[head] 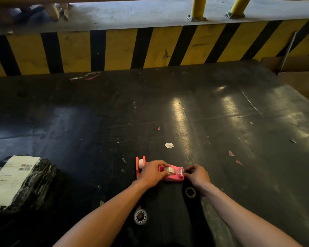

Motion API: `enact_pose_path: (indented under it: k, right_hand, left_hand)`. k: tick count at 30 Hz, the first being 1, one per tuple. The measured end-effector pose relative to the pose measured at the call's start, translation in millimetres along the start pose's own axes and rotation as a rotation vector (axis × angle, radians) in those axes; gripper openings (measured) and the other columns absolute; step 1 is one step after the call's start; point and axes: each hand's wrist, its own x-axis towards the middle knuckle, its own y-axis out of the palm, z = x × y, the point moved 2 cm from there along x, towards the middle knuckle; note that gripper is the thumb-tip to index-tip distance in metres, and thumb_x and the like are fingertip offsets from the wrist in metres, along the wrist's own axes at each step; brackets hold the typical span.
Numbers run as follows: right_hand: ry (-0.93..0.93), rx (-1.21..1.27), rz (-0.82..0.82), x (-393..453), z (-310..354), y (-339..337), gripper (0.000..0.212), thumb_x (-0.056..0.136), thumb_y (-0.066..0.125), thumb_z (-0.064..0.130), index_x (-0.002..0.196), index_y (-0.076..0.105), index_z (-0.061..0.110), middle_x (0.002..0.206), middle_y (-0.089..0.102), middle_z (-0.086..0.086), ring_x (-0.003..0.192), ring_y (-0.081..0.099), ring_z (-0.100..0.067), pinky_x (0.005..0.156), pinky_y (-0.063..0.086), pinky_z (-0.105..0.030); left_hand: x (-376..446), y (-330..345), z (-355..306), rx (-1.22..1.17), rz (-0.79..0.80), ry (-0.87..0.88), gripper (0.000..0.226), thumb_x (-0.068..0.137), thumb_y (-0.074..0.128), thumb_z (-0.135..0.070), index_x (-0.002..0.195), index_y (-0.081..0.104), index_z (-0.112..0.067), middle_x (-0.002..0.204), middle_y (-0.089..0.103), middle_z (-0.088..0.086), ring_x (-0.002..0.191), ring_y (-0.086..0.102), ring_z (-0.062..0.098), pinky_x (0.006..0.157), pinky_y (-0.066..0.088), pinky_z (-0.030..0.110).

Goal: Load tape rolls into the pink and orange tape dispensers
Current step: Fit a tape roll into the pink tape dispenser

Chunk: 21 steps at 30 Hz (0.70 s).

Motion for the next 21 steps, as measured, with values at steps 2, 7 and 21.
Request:
enact_pose_path:
  k: [2,7,21]
  right_hand:
    - [-0.046,-0.012,0.001,-2.1,1.6,0.6,0.018,0.081,0.074,0.011,0.097,0.065,0.010,0.088,0.065,-0.002,0.087,0.061,-0.021,0.070,0.046,-0.030]
    - [-0.287,-0.213,0.179,-9.6,0.4,7.7,0.055,0.081,0.061,0.000,0.133,0.054,0.017,0.118,0.054,-0.011,0.110,0.059,-0.026,0.092,0.043,-0.024]
    - [-0.343,-0.411,-0.010,3.1,9.6,-7.7,0.038,0.071,0.074,0.035,0.093,0.051,0.014,0.097,0.060,-0.008,0.087,0.057,-0.026,0.072,0.048,-0.038]
  left_hand:
    - [-1.2,-0.3,-0.6,0.002,-0.004,0.000,0.032,0.089,0.075,-0.022,0.121,0.071,-0.025,0.133,0.066,-0.003,0.126,0.057,0.013,0.093,0.037,0.020]
    - [-3.5,0.0,-1.0,-0.014,-0.012,0.003,0.033,0.089,0.074,-0.022,0.122,0.070,-0.024,0.129,0.068,-0.003,0.117,0.059,0.009,0.090,0.039,0.020]
    - [-25.0,54.9,3.8,0.187,-0.077,0.049,0.091,0.102,0.050,-0.028,0.155,-0.022,-0.014,0.166,-0.025,0.007,0.154,-0.013,0.020,0.128,0.008,0.038]
